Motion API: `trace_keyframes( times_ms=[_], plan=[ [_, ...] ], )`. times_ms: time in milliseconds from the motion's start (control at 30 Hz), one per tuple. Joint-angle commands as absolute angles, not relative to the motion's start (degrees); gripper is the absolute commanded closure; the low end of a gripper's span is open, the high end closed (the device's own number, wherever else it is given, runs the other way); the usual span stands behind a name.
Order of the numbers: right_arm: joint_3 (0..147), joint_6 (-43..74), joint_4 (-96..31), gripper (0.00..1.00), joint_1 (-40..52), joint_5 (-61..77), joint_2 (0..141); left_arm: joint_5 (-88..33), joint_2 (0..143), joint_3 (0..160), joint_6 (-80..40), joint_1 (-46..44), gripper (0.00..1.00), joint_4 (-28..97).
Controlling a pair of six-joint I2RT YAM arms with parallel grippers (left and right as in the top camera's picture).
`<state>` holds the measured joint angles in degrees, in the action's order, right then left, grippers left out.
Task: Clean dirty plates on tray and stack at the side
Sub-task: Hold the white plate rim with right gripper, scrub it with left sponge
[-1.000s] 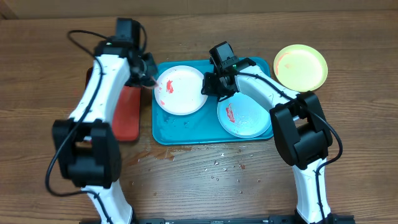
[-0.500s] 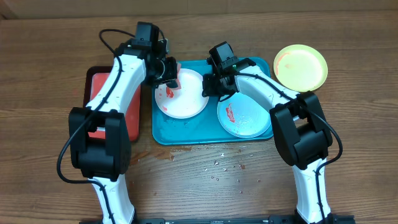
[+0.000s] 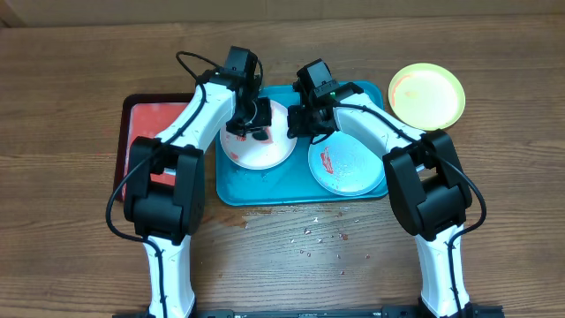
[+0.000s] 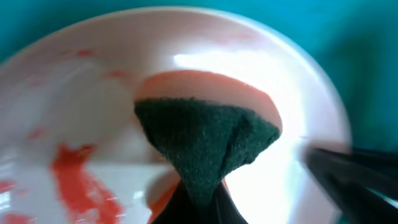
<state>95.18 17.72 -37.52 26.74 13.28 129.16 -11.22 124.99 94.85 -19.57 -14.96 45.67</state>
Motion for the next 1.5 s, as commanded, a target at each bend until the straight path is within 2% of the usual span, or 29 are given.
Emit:
trace_keyframes(
  times_ms=[0,433,600,900,1167,1467],
  plan=[
    [93.27,16.45,-38.48,0.96,27.27,11.20,129.95,-2.28,126.34,94.98,-22.33,-14.63,0.96,46.52],
    [93.27,16.45,-38.76,0.96,27.27,11.22,129.95,18.02,127.37,96.68,-22.37,-13.82,0.96,54.57],
    [93.27,16.45,-38.72,0.96,27.27,11.20,129.95,14.92,127.37,102.24,-22.26,-13.91,0.96,59.09],
    [93.27,16.47,-38.72,0.96,27.27,11.22,129.95,-7.27,128.77,103.96,-22.31,-14.68,0.96,54.46],
    [93.27,16.47,-38.74,0.96,27.27,11.22,129.95,-5.96,136.09,103.96,-22.28,-15.73,0.96,55.40],
    [93.27,16.47,-38.94,0.96,27.27,11.22,129.95,7.79,136.14,105.41,-22.39,-12.95,0.96,61.19]
  ],
)
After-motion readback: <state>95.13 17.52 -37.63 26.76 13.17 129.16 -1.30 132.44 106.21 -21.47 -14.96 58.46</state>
